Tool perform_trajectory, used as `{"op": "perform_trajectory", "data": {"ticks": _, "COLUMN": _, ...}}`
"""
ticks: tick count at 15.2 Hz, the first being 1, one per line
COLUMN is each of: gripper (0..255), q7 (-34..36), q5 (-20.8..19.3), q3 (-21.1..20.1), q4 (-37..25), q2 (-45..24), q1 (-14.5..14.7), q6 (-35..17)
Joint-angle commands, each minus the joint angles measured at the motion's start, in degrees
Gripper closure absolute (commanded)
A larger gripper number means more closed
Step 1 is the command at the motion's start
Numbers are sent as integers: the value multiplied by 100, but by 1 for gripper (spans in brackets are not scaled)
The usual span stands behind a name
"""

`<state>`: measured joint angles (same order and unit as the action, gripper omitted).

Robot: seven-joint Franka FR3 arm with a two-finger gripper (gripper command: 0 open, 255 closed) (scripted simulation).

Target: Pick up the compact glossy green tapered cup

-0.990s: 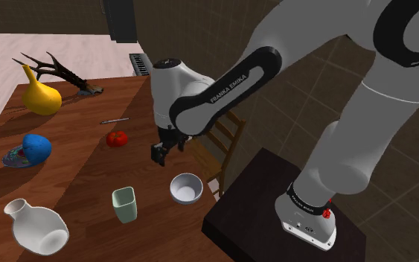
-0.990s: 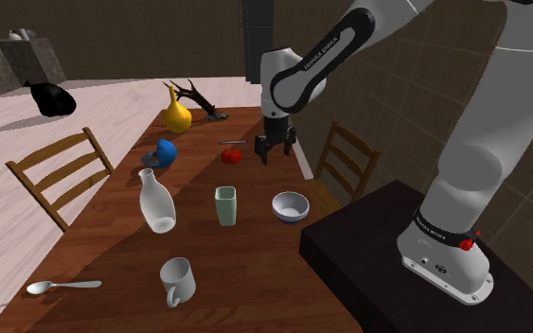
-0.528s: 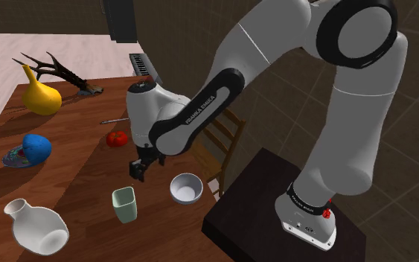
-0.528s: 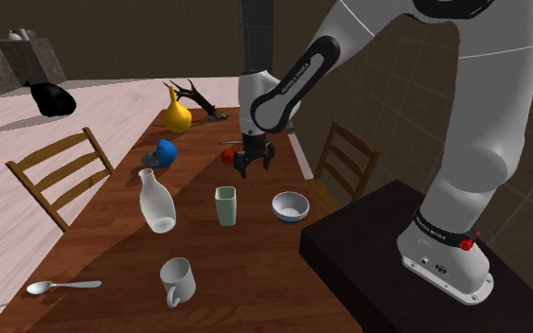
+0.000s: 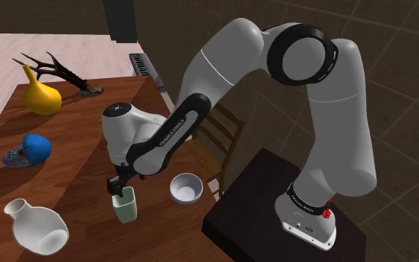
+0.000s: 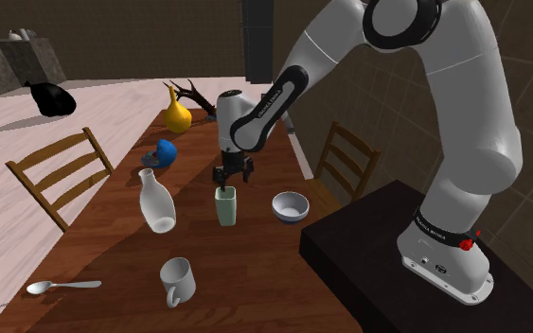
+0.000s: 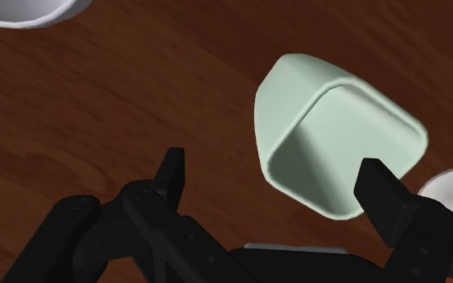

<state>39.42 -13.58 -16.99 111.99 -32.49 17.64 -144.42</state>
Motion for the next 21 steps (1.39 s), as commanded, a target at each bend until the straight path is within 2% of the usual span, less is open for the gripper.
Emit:
{"op": "perform_trajectory", "data": {"ticks": 1, "gripper": 0, "q7": 47, "q5": -63, "q3": 53, "q4": -111, "q2": -192, "q1": 63, "q6": -88}}
{"op": "perform_trajectory", "data": {"ticks": 8, "gripper": 0, "q7": 123, "q5": -185, "q3": 174, "q4": -194, "q2": -544, "q1": 154, "q6": -357}}
{"op": "perform_trajectory", "data": {"ticks": 9, "gripper": 255, "q7": 117, "q5": -185, "q3": 175, "q4": -193, "q2": -546, "q1": 149, "q6": -360}}
{"op": "perform_trajectory", "data": {"ticks": 18, "gripper": 255, "q7": 123, "q5": -185, "q3": 174, "q4": -194, "q2": -544, "q1": 154, "q6": -357}}
{"op": "perform_trajectory", "data": {"ticks": 21, "gripper": 255, "q7": 83, "q5": -121, "q3": 108, "q4": -145, "q2": -353, "q1": 104, "q6": -214}}
